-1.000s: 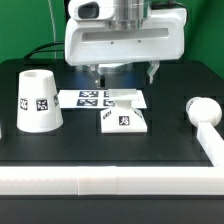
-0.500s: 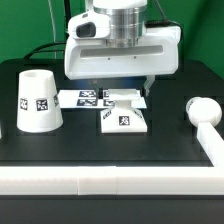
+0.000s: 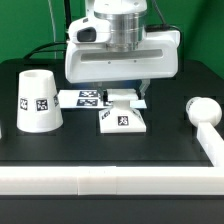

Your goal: Assemble lamp

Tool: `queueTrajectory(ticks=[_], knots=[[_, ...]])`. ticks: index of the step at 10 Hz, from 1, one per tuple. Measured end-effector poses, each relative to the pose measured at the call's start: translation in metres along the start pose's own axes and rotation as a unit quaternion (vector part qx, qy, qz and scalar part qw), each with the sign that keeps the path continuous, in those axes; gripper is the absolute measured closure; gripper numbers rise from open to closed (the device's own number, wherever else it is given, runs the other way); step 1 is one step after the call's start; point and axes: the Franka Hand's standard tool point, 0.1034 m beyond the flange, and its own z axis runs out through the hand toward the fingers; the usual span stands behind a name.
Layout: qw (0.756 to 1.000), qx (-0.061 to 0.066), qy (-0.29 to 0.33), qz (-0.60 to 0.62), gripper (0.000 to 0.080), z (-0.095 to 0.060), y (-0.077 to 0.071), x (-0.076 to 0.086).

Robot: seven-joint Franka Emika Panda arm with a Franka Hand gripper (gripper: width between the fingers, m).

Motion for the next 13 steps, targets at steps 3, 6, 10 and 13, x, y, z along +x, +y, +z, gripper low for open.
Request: queueTrajectory(ticks=[3, 6, 10, 13], knots=[[1.0, 0.0, 0.0, 0.0, 0.0265, 0.0, 0.0, 0.0], [1.0, 0.0, 0.001, -0.002, 0.0265, 0.0, -0.002, 0.002], [1.0, 0.003, 0.023, -0.016, 0.0265, -0.006, -0.033, 0.065], [0.999, 0.007, 0.038, -0.008, 0.0264, -0.008, -0.045, 0.104]])
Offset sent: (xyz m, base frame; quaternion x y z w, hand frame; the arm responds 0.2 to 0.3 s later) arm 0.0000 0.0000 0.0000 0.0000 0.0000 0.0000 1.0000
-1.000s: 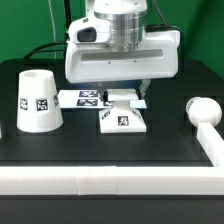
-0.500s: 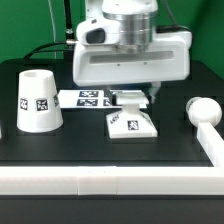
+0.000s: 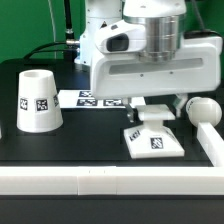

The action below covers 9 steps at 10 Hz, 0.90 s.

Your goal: Assemble lamp

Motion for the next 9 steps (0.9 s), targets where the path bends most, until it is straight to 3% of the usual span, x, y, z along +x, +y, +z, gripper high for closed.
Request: queueTrajectory(ticks=[9], knots=[[1.0, 0.0, 0.0, 0.0, 0.0264, 0.0, 0.0, 0.0]])
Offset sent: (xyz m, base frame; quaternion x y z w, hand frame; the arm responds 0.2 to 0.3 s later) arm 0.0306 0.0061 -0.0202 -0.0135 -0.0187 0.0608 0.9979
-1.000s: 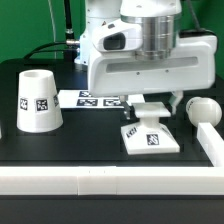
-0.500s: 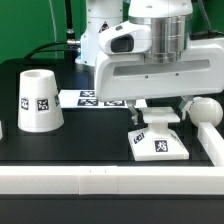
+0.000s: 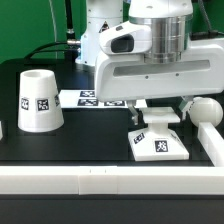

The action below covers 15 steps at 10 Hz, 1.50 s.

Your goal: Assemble lamp

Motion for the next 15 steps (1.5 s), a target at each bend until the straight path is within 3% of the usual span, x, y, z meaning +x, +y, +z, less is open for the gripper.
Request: queueTrajectory(ticks=[5, 7, 9, 14, 15], knots=[[1.0, 0.001, 0.005, 0.003, 0.0264, 0.0, -0.008, 0.009], [1.0, 0.006, 0.027, 0.001, 0.0264, 0.0, -0.026, 0.047], [0.999, 0.011, 0.043, 0.007, 0.0264, -0.001, -0.029, 0.071], [0.999, 0.013, 0.037, 0.019, 0.0239, -0.001, -0.03, 0.073], [0.999, 0.013, 0.037, 0.019, 0.0144, -0.001, -0.03, 0.073]])
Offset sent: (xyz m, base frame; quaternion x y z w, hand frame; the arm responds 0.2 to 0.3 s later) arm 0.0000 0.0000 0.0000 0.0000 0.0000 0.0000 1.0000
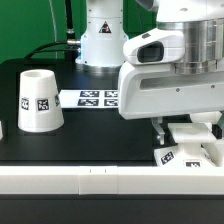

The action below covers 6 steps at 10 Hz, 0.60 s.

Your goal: Assemble lamp

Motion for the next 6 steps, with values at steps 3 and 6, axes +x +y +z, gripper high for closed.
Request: queueTrajectory(ticks=[3, 6], knots=[[1.0, 0.0, 0.002, 0.0, 0.0102, -0.001, 0.0, -0.001], [1.0, -0.004, -0.006, 0.03, 0.0101, -0.015, -0.013, -0.053]])
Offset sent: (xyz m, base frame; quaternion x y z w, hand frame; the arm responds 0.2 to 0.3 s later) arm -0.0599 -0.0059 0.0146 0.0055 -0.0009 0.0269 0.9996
